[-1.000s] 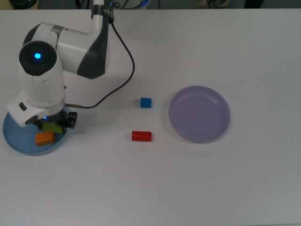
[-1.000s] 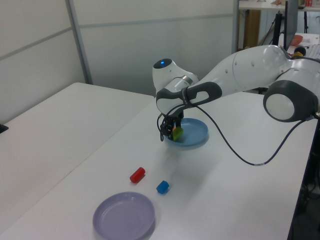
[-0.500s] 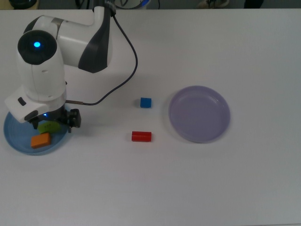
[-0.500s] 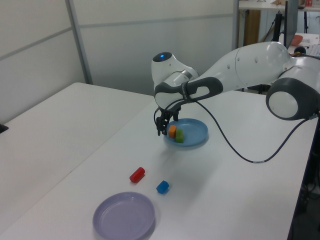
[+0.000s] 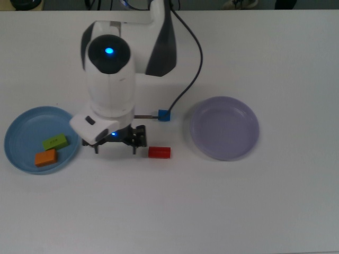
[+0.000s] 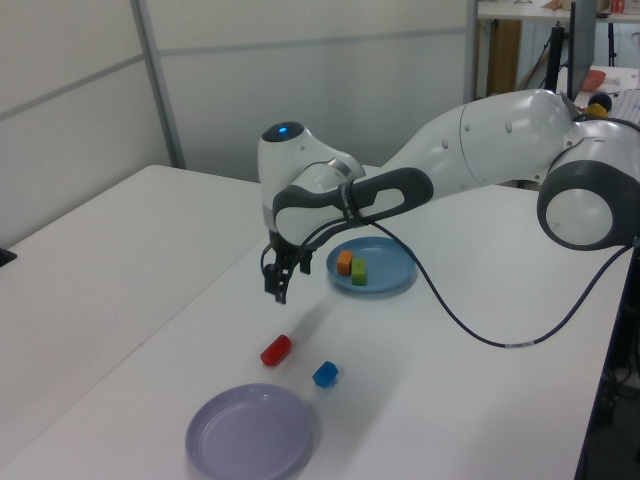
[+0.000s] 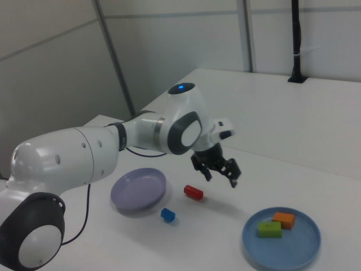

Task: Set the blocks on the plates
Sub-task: 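Move the gripper down to the red block and grasp it, then carry the red block onto the lavender plate and release it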

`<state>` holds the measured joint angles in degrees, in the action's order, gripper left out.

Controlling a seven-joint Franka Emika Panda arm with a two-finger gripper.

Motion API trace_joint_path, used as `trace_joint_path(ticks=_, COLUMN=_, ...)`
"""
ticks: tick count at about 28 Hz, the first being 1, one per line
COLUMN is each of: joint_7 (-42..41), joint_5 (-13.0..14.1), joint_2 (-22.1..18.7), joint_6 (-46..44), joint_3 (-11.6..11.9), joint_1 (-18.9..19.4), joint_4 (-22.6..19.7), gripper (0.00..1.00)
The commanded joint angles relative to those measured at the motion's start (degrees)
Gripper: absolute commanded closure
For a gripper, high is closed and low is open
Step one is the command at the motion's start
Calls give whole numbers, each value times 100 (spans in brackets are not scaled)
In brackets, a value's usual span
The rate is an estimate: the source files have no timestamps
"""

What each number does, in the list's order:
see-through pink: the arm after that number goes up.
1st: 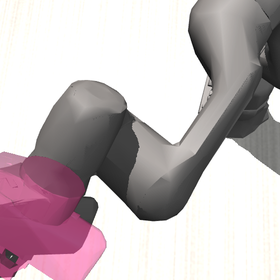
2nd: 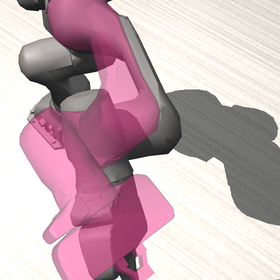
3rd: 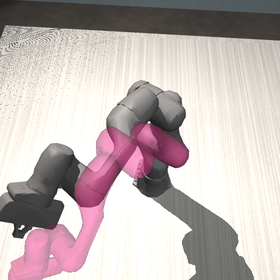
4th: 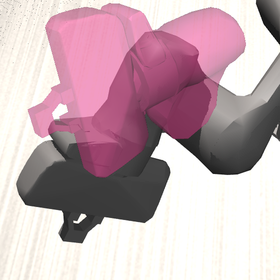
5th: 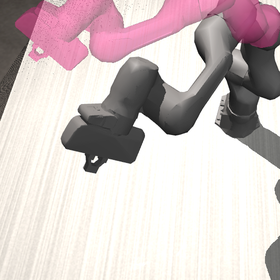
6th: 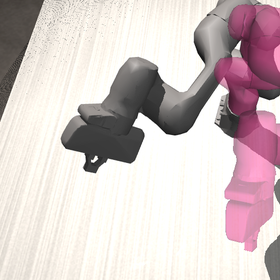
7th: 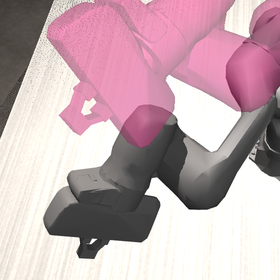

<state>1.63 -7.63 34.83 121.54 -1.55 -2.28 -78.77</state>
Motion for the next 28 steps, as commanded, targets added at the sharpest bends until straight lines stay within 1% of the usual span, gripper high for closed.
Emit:
trace_joint_path(ticks=1, joint_7=565, joint_5=78, joint_2=-143, joint_6=-17, joint_3=-318, joint_1=52, joint_4=-279, gripper=0)
trace_joint_path(ticks=3, joint_7=724, joint_5=78, joint_2=-126, joint_6=-17, joint_3=-372, joint_1=122, joint_4=-288, gripper=0)
trace_joint_path(ticks=8, joint_7=883, joint_5=69, joint_2=-108, joint_6=-8, joint_3=-381, joint_1=413, joint_4=-403, gripper=0)
trace_joint_path(ticks=16, joint_7=874, joint_5=-36, joint_2=68, joint_6=71, joint_3=-381, joint_1=527, joint_4=-385, gripper=0)
trace_joint_path(ticks=17, joint_7=865, joint_5=-63, joint_2=85, joint_6=80, joint_3=-381, joint_1=553, joint_4=-385, gripper=0)
trace_joint_path(ticks=18, joint_7=865, joint_5=-167, joint_2=111, joint_6=80, joint_3=-381, joint_1=580, joint_4=-385, gripper=0)
trace_joint_path(ticks=20, joint_7=865, joint_5=-282, joint_2=120, joint_6=80, joint_3=-381, joint_1=580, joint_4=-385, gripper=0)
trace_joint_path(ticks=24, joint_7=848, joint_5=-449, joint_2=182, joint_6=89, joint_3=-381, joint_1=589, joint_4=-385, gripper=0)
trace_joint_path(ticks=28, joint_7=848, joint_5=-537, joint_2=208, joint_6=98, joint_3=-381, joint_1=589, joint_4=-385, gripper=0)
